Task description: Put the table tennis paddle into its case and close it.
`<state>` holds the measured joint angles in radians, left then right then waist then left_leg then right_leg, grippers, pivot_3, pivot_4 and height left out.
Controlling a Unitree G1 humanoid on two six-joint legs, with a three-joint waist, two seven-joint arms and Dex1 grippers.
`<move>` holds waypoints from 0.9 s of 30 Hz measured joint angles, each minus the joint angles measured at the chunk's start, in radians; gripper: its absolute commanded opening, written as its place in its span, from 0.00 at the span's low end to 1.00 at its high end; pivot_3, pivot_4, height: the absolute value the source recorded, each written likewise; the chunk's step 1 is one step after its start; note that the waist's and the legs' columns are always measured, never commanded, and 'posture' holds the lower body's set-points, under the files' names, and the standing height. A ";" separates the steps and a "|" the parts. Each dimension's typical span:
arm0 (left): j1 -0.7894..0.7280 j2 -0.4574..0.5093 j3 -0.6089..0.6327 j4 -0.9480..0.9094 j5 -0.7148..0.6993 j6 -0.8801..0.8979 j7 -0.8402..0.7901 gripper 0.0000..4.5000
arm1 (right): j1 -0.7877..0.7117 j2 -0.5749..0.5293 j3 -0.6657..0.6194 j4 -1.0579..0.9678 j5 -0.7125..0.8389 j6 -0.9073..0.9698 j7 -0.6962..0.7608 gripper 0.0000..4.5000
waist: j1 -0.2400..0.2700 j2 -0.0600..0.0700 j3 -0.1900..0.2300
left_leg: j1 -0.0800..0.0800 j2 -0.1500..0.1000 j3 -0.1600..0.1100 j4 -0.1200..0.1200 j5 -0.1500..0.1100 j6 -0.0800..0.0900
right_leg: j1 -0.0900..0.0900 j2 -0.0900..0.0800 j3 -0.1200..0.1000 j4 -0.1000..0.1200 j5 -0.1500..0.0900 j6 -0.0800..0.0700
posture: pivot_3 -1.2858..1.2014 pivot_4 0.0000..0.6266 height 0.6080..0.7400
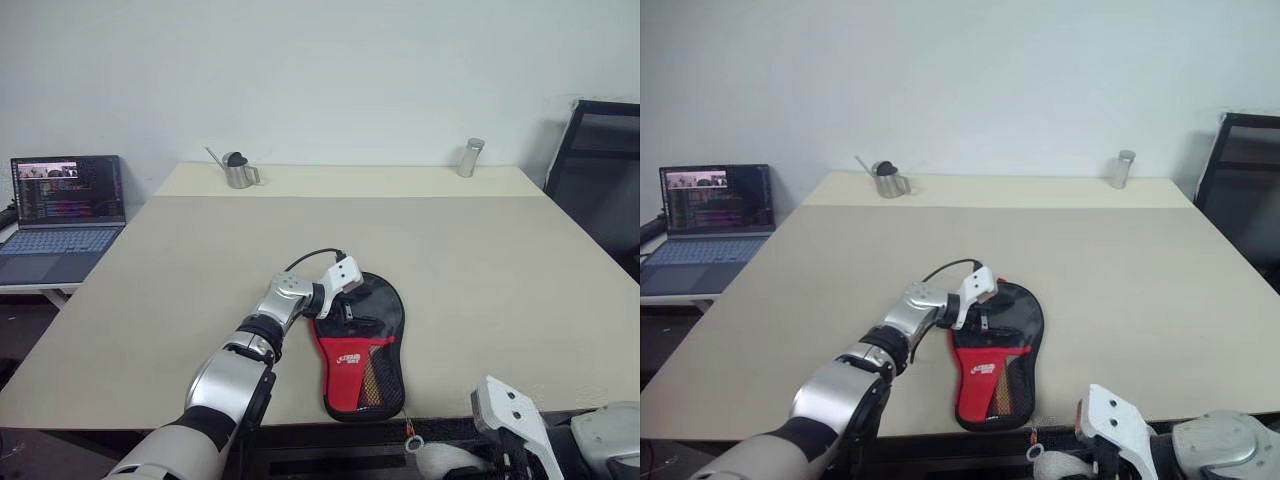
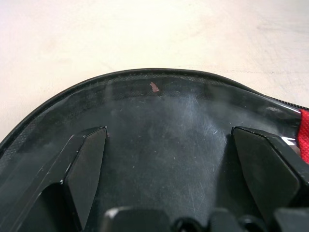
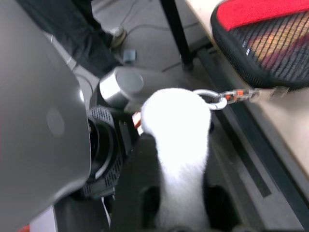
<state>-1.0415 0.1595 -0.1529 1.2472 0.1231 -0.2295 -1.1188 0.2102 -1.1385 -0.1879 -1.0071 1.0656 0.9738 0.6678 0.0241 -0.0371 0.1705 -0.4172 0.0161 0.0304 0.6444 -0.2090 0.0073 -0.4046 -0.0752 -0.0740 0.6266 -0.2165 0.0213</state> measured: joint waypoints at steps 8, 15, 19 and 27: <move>0.002 0.000 0.000 0.000 0.000 -0.005 0.012 1.00 | -0.092 -0.023 -0.042 0.016 0.251 -0.010 -0.087 0.99 | 0.000 0.000 0.000 | 0.000 0.001 0.000 0.000 0.000 -0.001 | 0.000 -0.001 0.000 0.000 0.000 0.000 | 0.52 0.24 1.00; 0.006 0.002 0.021 0.001 -0.012 -0.018 0.009 1.00 | -0.349 0.124 0.087 0.270 0.114 -0.089 -0.167 0.99 | -0.002 -0.002 0.001 | 0.000 0.001 0.002 0.001 -0.003 -0.006 | -0.001 -0.003 -0.001 0.000 0.000 0.000 | 0.52 0.24 1.00; 0.007 0.047 0.041 -0.014 -0.033 -0.041 -0.052 1.00 | -0.394 0.251 0.238 0.444 -0.162 -0.211 -0.136 0.99 | -0.005 -0.001 0.002 | -0.005 0.002 0.006 -0.001 -0.002 0.002 | -0.007 0.001 0.000 0.000 0.003 0.005 | 0.52 0.24 1.00; 0.208 0.227 0.123 -0.396 -0.169 0.063 -0.167 1.00 | -0.587 0.480 0.350 0.779 -0.455 -0.467 0.015 0.99 | -0.023 0.002 0.005 | -0.015 0.011 0.010 0.001 -0.002 0.002 | -0.020 0.016 0.003 0.003 0.004 0.005 | 0.52 0.24 1.00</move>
<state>-0.8337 0.3863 -0.0304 0.8516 -0.0459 -0.1669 -1.2857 -0.3771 -0.6588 0.1625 -0.2285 0.6103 0.5071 0.6829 0.0015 -0.0347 0.1758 -0.4321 0.0273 0.0404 0.6453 -0.2112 0.0096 -0.4242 -0.0592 -0.0714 0.6292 -0.2126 0.0266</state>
